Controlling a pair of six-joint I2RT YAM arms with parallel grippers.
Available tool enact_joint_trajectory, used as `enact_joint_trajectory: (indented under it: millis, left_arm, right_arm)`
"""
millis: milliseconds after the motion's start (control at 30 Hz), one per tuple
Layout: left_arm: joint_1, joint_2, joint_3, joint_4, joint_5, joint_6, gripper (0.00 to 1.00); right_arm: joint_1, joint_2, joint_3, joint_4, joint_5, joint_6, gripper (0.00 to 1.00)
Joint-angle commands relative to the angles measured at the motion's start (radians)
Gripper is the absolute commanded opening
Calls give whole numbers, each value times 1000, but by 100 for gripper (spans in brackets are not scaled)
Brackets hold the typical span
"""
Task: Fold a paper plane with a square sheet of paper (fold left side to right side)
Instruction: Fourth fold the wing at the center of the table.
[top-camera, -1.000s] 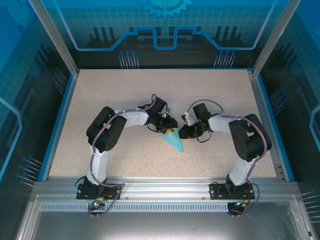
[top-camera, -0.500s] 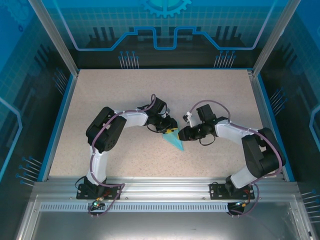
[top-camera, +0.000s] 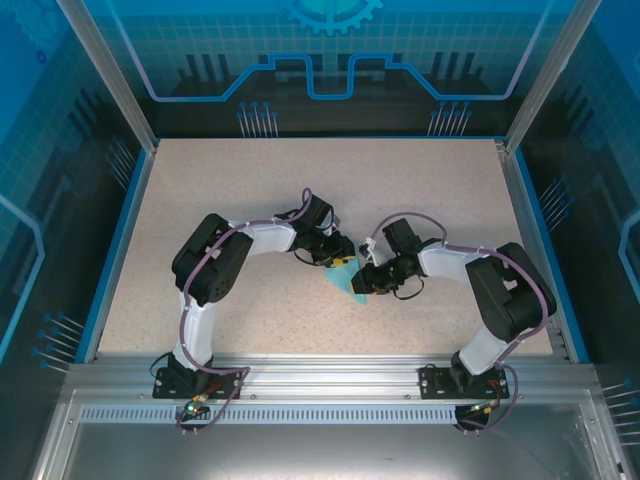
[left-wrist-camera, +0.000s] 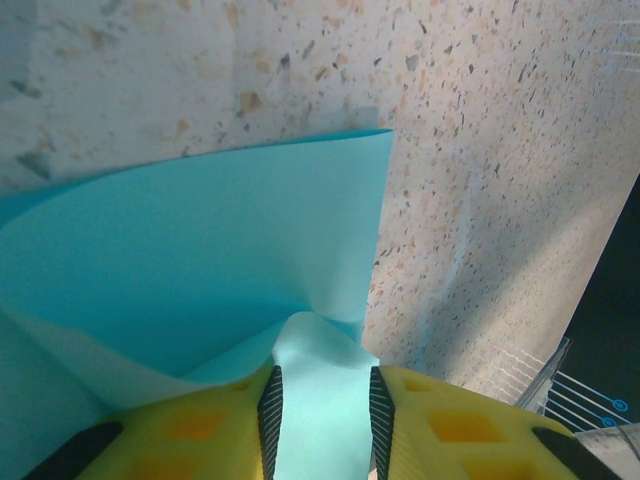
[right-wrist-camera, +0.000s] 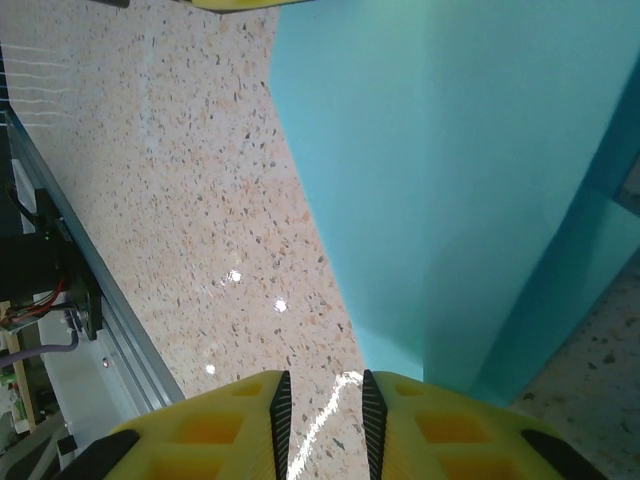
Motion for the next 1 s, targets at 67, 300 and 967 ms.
enact_joint_trajectory:
  millis: [67,300,967]
  left_arm:
    - [-11,42,-42,-72,-36,10,33]
    - [-11,46,-38,-79,-44,12,33]
    - [-4,51,-36,-98,-65,12,32]
  right_arm:
    - [16,24,-3,-49,10,-3,28]
    - [20,39,-14,-80,31,-9,27]
    - [38,8,-66,-216,102,-17,19]
